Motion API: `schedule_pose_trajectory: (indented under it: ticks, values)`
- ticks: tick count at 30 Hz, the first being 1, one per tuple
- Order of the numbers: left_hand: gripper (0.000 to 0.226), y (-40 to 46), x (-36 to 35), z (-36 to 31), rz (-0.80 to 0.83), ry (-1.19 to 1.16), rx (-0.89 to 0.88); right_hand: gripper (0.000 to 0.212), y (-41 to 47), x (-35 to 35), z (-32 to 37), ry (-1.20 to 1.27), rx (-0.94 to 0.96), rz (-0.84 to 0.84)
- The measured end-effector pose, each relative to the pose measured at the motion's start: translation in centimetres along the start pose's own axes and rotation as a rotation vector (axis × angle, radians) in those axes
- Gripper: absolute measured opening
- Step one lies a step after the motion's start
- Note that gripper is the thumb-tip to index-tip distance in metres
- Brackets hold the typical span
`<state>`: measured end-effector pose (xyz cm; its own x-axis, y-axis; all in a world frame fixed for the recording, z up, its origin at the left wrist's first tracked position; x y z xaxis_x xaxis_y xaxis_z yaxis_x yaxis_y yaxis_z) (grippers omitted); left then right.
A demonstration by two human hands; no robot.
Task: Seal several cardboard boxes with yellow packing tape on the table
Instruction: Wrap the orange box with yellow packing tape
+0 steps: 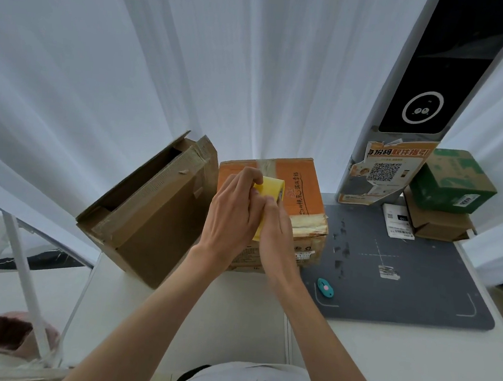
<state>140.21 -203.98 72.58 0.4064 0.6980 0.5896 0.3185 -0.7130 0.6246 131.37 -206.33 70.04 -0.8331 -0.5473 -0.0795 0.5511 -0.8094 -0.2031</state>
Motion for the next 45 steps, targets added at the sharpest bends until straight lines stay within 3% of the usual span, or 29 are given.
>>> schedule_pose_trajectory:
  ticks: [27, 30, 33, 38, 45]
  values:
    - [0.02, -0.5, 0.4, -1.0, -0.123, -0.022, -0.031, 0.022, 0.3, 0.5, -1.0, -0.037, -0.053, -0.047]
    - [0.011, -0.4, 0.0, -0.7, -0.047, -0.041, -0.012, 0.02, 0.4, 0.6, -0.7, -0.064, -0.035, -0.056]
    - [0.017, 0.3, 0.1, -0.9, 0.021, 0.051, -0.099, 0.019, 0.5, 0.7, -0.4, -0.035, -0.027, -0.067]
    - [0.029, 0.6, 0.8, -2.1, -0.004, 0.139, -0.214, 0.015, 0.3, 1.1, -0.4, 0.043, -0.055, -0.062]
    - [0.024, -0.3, 1.4, -3.3, 0.037, 0.246, -0.373, 0.018, 0.5, 1.3, -0.8, 0.039, -0.069, -0.049]
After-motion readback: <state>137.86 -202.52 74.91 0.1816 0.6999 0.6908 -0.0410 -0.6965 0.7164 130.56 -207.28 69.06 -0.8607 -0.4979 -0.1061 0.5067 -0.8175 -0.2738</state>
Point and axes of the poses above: each hand's wrist, its own y-axis towards the middle knuckle, its own x-axis out of the back of the hand, z = x × y, the point moved 8 cm from there along y, towards the middle knuckle, and after that the axes turned 4 degrees about -x, right-handed, at the moved point
